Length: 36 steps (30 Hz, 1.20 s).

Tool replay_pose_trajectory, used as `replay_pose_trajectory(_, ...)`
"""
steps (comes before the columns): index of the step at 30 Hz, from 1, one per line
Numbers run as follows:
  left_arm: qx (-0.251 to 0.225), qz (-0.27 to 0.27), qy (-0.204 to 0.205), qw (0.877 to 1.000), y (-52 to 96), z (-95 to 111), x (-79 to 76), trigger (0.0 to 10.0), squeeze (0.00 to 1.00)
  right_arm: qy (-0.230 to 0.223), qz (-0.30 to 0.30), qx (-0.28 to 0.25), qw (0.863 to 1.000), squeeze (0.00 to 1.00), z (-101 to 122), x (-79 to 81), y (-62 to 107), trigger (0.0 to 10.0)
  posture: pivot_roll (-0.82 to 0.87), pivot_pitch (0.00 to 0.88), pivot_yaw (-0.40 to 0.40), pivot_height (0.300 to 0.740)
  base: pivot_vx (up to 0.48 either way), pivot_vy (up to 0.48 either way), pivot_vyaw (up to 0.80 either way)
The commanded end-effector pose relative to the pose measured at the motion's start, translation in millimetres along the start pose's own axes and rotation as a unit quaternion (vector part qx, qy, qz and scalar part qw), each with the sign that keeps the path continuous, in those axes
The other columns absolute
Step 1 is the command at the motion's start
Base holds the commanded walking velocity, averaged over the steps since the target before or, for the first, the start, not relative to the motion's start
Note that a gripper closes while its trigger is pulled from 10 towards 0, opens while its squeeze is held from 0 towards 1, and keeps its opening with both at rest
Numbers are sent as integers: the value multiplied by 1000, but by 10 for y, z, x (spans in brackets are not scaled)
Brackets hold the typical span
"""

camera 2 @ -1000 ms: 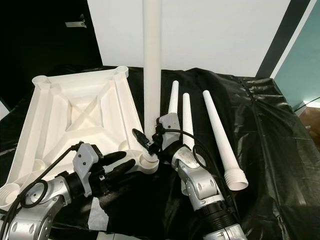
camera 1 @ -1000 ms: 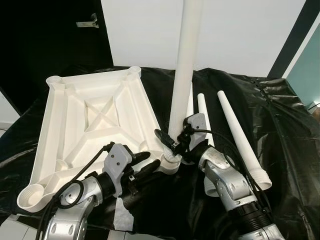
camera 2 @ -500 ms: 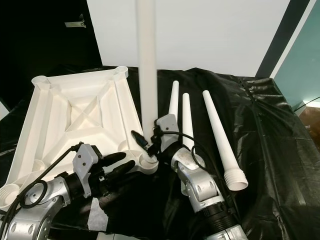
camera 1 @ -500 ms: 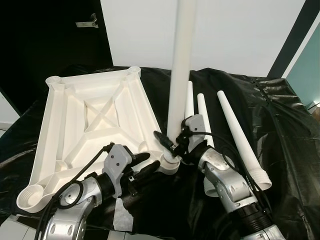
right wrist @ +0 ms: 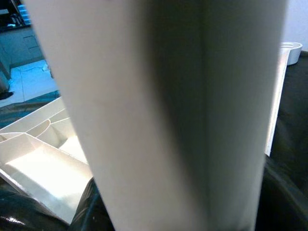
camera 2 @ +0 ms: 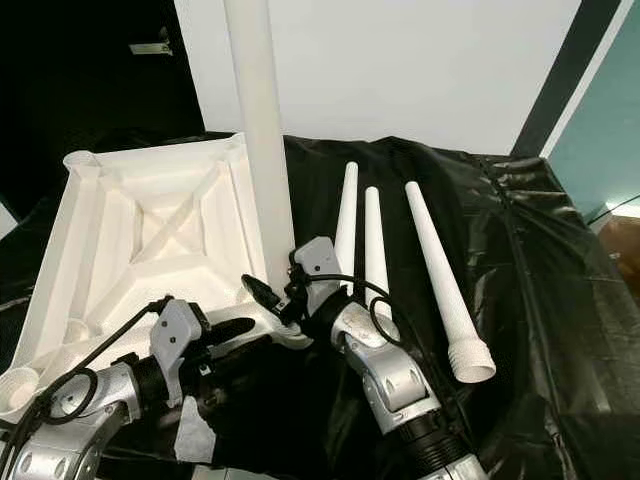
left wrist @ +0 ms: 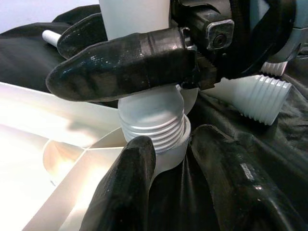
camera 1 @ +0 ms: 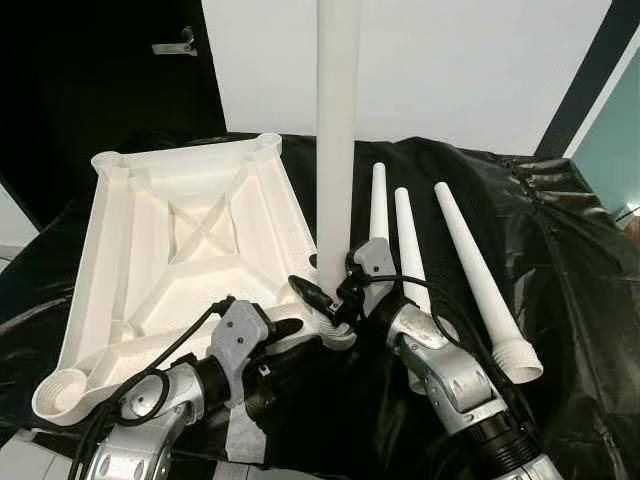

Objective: Building children table

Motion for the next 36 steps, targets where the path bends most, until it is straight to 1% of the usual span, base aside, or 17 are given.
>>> replay_pose_trajectory(1,0,8,1,1000,4,8,-9,10000,0,-27,-11,36,999,0,-203,-30,75,10000,124,0,-56,740,0,0,0)
replay_pose_trajectory(4,0,8,2,1000,4,6,-10,10000,0,-36,-14,35,999,0,-206,-39,84,10000,124,0,-53,740,0,0,0)
replay_pose_trajectory(7,0,6,0,1000,-6,13,-7,10000,0,-42,-21,34,998,0,-201,-84,99,10000,122,0,-50,740,0,0,0)
replay_pose_trajectory(17,0,4,-4,1000,-15,24,-3,10000,0,-31,-18,42,998,0,-222,-104,136,10000,118,0,-54,740,0,0,0)
replay_pose_trajectory(25,-3,3,-3,1000,-22,36,-14,10000,0,-35,-18,43,998,0,-216,-117,154,10000,117,0,-57,740,0,0,0)
replay_pose_trajectory(36,-8,1,-7,1000,-34,63,-3,10000,0,-32,-24,37,999,0,-170,-223,173,10000,117,0,-57,740,0,0,0)
Point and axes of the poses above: a point about 5 cm out from each wrist's last joint towards the gripper, its own y axis pointing back from the gripper into the wrist, its own z axis along the axis of the wrist's last joint, x = y × z, the point moved 6 cm from there along -y, pointing out of the wrist towards the gripper, and after that the axes turned 5 degrees about -y, right-handed, at the moved point
